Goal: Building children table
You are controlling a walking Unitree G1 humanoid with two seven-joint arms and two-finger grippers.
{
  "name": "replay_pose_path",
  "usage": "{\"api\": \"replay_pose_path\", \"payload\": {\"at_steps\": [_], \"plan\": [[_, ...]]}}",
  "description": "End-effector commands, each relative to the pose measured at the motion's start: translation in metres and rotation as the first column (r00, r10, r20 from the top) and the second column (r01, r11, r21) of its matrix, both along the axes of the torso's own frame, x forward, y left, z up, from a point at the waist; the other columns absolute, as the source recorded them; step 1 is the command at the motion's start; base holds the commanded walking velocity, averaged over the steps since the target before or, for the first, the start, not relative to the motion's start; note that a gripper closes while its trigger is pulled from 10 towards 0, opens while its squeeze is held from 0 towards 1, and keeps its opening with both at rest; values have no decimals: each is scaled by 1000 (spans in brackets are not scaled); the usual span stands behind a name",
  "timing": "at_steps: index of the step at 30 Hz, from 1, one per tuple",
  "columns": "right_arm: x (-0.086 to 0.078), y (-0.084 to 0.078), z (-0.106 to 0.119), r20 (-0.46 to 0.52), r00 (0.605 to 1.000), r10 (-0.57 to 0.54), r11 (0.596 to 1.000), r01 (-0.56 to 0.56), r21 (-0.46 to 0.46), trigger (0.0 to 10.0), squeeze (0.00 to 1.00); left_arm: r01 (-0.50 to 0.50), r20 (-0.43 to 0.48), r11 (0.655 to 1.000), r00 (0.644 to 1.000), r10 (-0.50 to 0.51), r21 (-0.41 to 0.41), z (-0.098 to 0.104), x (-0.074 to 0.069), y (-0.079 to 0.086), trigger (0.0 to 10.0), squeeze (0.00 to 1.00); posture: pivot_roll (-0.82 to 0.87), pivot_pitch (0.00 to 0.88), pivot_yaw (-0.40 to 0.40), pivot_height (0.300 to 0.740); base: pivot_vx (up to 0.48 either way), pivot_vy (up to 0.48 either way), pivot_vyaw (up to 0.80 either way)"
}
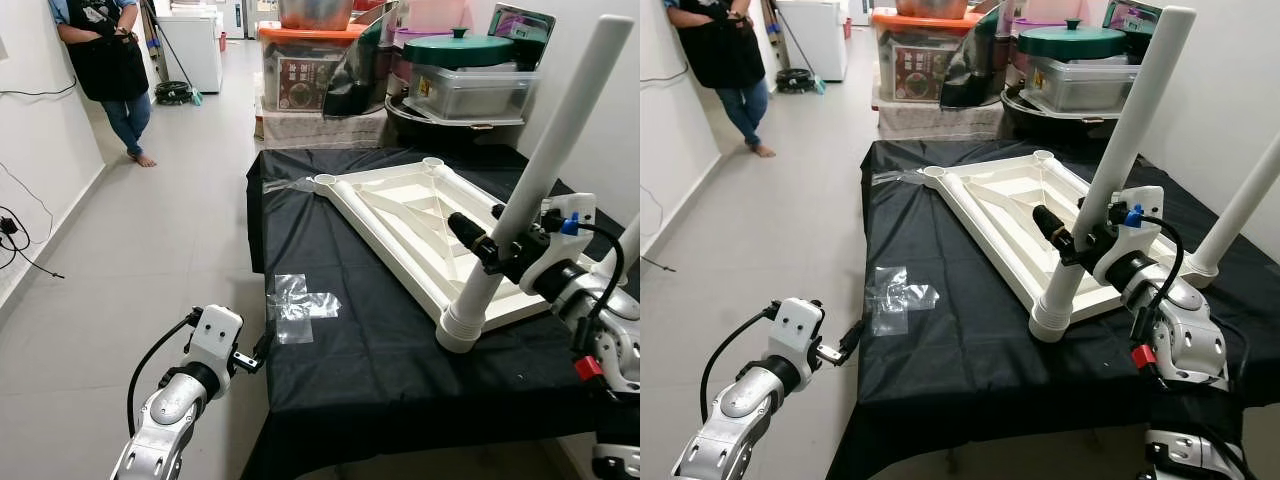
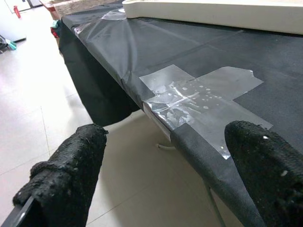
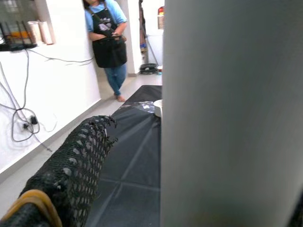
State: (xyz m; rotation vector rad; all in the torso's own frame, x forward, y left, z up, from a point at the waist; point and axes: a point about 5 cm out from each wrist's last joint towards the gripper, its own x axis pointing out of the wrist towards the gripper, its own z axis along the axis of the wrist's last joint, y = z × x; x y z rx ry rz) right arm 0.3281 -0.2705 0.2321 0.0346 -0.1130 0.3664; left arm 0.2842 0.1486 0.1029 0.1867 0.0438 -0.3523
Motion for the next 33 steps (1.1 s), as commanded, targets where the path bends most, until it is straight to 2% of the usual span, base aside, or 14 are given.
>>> {"api": "replay_pose_path", "payload": {"at_steps": [1,8,17,18,20,22,24,28,30,33], "plan": [[2,-6,3,9,1000,8,999,-8,-33,10000,0,8,-12,1000,1000,-8,14,-2,-1,1,10000,0,36,0,-36,740,0,0,0],[6,-10,10,22,999,39,998,-38,-53,10000,0,6,-13,1000,1000,-6,14,-3,-2,2,10000,0,40,0,-42,740,0,0,0],[6,-7,10,26,995,97,994,-96,-46,10000,0,5,-14,1000,1000,-5,14,-3,-2,2,10000,0,44,0,-45,740,0,0,0],[5,-6,8,23,993,119,992,-117,-51,8510,0,5,-15,1000,1000,-5,14,-4,-2,2,10000,0,43,0,-43,740,0,0,0],[5,-6,8,23,993,119,992,-117,-51,8510,0,5,-15,1000,1000,-5,14,-4,-2,2,10000,0,43,0,-43,740,0,0,0],[3,-7,5,20,991,136,989,-135,-57,0,0,8,-16,1000,1000,-7,16,-4,-2,2,10000,0,42,0,-41,740,0,0,0],[3,-8,4,18,992,129,990,-127,-59,0,0,8,-16,1000,1000,-8,17,-4,-2,2,10000,0,42,0,-41,740,0,0,0],[7,-18,0,1,999,44,996,-43,-76,0,0,10,-16,1000,1000,-10,18,-4,-2,1,10000,0,39,0,-41,740,0,0,0],[7,-18,0,1,999,44,996,-43,-76,0,0,10,-16,1000,1000,-10,18,-4,-2,1,10000,0,39,0,-41,740,0,0,0],[10,-25,-4,-14,999,-43,998,42,-53,0,0,10,-16,1000,1000,-10,18,-4,-2,1,10000,0,41,0,-42,740,0,0,0]]}}
